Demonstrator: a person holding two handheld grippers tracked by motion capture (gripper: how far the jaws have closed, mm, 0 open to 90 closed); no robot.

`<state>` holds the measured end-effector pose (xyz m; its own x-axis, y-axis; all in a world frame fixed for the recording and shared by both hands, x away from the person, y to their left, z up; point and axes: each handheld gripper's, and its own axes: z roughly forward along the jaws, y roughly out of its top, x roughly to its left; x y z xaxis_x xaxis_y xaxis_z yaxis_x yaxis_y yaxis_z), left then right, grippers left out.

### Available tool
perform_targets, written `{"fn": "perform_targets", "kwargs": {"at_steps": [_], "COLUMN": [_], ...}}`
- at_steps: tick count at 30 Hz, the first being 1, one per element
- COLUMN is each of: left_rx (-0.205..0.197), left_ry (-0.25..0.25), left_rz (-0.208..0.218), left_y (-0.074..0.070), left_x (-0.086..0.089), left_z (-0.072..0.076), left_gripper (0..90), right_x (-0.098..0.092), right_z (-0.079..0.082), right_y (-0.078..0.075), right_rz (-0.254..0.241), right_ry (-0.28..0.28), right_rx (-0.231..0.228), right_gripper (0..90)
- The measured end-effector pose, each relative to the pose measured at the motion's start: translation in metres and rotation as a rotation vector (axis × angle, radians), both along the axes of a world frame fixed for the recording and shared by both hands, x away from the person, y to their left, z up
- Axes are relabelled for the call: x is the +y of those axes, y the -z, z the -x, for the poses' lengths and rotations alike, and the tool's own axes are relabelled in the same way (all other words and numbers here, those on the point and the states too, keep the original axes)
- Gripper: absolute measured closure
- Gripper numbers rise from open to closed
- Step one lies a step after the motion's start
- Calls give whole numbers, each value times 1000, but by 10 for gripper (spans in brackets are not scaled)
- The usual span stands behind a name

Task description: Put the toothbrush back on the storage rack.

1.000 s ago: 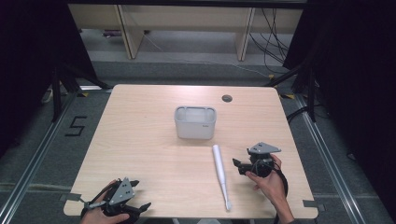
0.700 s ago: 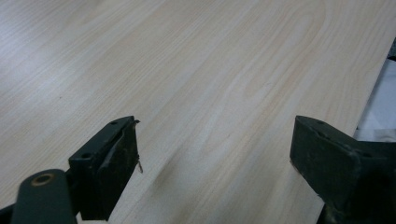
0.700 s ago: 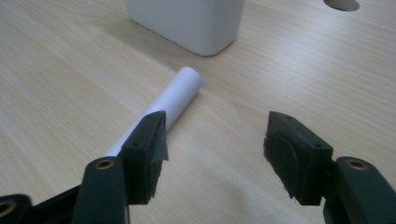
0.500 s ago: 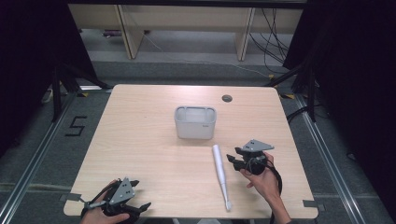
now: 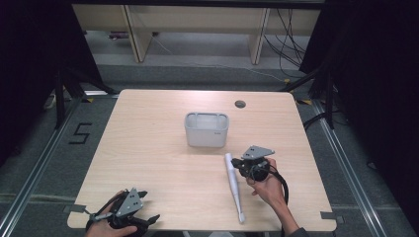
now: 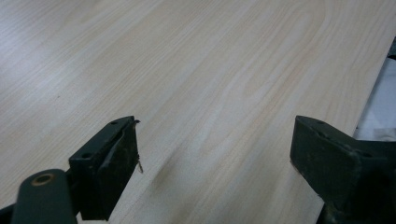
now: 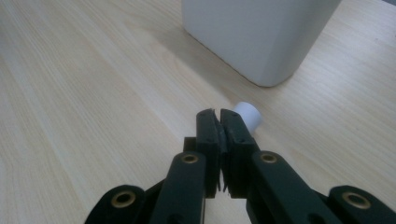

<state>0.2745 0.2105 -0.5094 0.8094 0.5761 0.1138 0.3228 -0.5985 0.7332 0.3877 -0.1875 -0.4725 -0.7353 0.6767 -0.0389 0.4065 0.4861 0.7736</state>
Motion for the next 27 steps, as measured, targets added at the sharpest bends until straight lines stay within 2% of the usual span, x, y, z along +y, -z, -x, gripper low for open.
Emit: {"fn": "perform_targets", "kwargs": {"at_steps": [3, 4, 6, 10, 11, 12, 13, 15, 16, 17, 18, 22, 23, 24, 25, 27], "left_rx": [3, 4, 4, 10, -1, 4, 6, 8, -2, -2, -2, -1, 5, 3, 0, -1], "left_ry": [1, -12, 2, -1, -5, 4, 6, 4, -2, -3, -3, -2, 3, 0, -1, 2], "left_rz": [3, 5, 1, -1, -3, -3, 2, -1, 13, 17, 17, 21, 1, -1, 23, 14], "left_y": [0, 1, 0, 0, 0, 0, 0, 0, 1, 1, 1, 1, 0, 0, 1, 1], "left_x": [0, -1, 0, 0, 0, 0, 0, 0, -1, -1, -1, -1, 0, 0, -1, -1], "left_z": [1, 1, 1, 0, 0, 0, 0, 1, 1, 1, 1, 1, 1, 0, 1, 1], "left_gripper": [147, 147, 147, 148, 148, 147, 147, 147, 147, 148, 147, 147, 147, 147, 147, 147], "right_x": [5, 10, 13, 17, 19, 20, 22, 24, 25, 27, 28, 30, 31, 31, 31, 33], "right_z": [-5, -8, -11, -16, -18, -19, -19, -22, -23, -27, -27, -30, -32, -32, -33, -33], "right_y": [3, 5, 6, 6, 7, 8, 8, 9, 10, 12, 12, 15, 15, 15, 15, 17], "right_rz": [10, 21, 27, 39, 47, 53, 60, 68, 72, 80, 83, 93, 102, 102, 107, 99], "right_ry": [-20, -23, -30, -33, -48, -53, -32, -37, -38, -48, -42, -53, -52, -52, -60, -52], "right_rx": [-13, 13, 3, 2, 6, 8, 29, 17, 26, 12, 29, 32, 37, 37, 36, 29], "right_gripper": [888, 891, 892, 892, 892, 892, 892, 892, 892, 896, 897, 899, 900, 900, 900, 900]}}
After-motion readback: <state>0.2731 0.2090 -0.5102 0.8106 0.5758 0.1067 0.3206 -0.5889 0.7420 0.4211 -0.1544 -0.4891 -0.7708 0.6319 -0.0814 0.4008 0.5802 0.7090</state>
